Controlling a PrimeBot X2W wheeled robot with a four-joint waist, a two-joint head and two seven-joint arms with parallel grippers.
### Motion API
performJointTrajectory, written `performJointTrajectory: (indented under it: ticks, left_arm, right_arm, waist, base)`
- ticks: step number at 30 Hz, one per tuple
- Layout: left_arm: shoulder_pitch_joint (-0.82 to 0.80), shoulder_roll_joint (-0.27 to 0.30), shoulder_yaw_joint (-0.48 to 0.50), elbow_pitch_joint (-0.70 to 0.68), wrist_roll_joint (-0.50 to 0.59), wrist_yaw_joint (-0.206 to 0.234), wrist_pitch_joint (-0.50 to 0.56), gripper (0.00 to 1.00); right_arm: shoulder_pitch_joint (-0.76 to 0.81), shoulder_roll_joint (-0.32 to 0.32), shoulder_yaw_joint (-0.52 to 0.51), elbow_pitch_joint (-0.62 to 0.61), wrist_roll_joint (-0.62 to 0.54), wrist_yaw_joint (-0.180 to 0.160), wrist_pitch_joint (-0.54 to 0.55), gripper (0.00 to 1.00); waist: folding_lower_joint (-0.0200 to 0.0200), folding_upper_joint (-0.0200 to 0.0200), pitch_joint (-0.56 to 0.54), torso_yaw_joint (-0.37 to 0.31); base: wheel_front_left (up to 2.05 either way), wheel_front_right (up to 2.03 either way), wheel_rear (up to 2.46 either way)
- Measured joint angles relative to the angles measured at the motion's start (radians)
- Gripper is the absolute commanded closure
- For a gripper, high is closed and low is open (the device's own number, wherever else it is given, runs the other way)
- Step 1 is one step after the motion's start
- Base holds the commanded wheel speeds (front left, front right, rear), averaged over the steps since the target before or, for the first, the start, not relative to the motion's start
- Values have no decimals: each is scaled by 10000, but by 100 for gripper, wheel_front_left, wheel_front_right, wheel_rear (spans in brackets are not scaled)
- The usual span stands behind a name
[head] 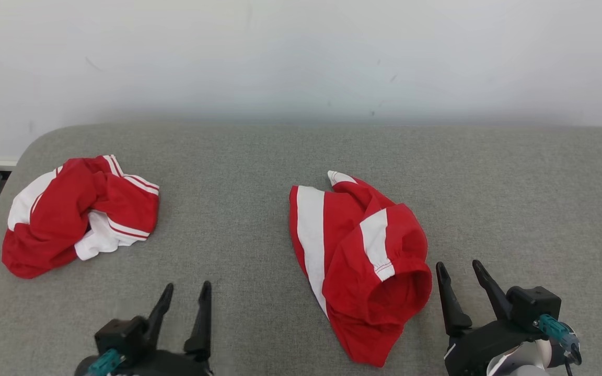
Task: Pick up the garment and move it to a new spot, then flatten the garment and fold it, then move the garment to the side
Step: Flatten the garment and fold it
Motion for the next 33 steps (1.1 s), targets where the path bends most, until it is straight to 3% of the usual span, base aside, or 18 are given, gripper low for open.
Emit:
performJointTrajectory:
  ticks: [6, 12, 16, 29, 30, 31, 32, 33]
  left_arm:
    - [360, -276, 589, -161, 610, 0, 0, 0]
    - [451, -548, 940, -462, 1122, 2, -2, 0]
    - [454, -654, 993, -564, 1369, 2, -2, 0]
    - [868, -874, 1398, -876, 1864, 2, -12, 0]
    - [868, -880, 1427, -899, 1870, 2, -13, 0]
    - [870, -888, 1484, -915, 1902, 2, -13, 0]
    - [892, -901, 1599, -963, 1942, 0, -13, 0]
    - [922, -901, 1716, -1012, 1950, 2, -13, 0]
  right_arm:
    - [7, 4, 94, -90, 31, 113, 21, 0]
    - [-42, 15, 731, -408, 213, 784, 759, 0]
    - [-438, -100, 1129, -437, 138, 951, 1455, 0]
    - [-1278, -405, 1670, 489, -596, 698, 3471, 0]
    - [-1281, -441, 1718, 579, -642, 698, 3567, 3]
    - [-1281, -445, 1743, 623, -640, 700, 3630, 91]
    - [-1307, -439, 1787, 637, -640, 702, 3670, 100]
    - [-1368, -430, 1839, 650, -640, 706, 3724, 100]
  waist:
    - [0, 0, -16, 49]
    - [0, 1, -59, 117]
    - [0, 0, -100, 262]
    - [0, 0, -158, 908]
    - [0, 0, -152, 954]
    - [0, 1, -149, 998]
    - [0, 1, -148, 1032]
    - [0, 0, -147, 1053]
  base:
    - [0, 0, 0]
    - [0, 0, 0]
    - [0, 0, 0]
    - [0, 0, 0]
    - [0, 0, 0]
    - [0, 0, 0]
    - [0, 0, 0]
    - [0, 0, 0]
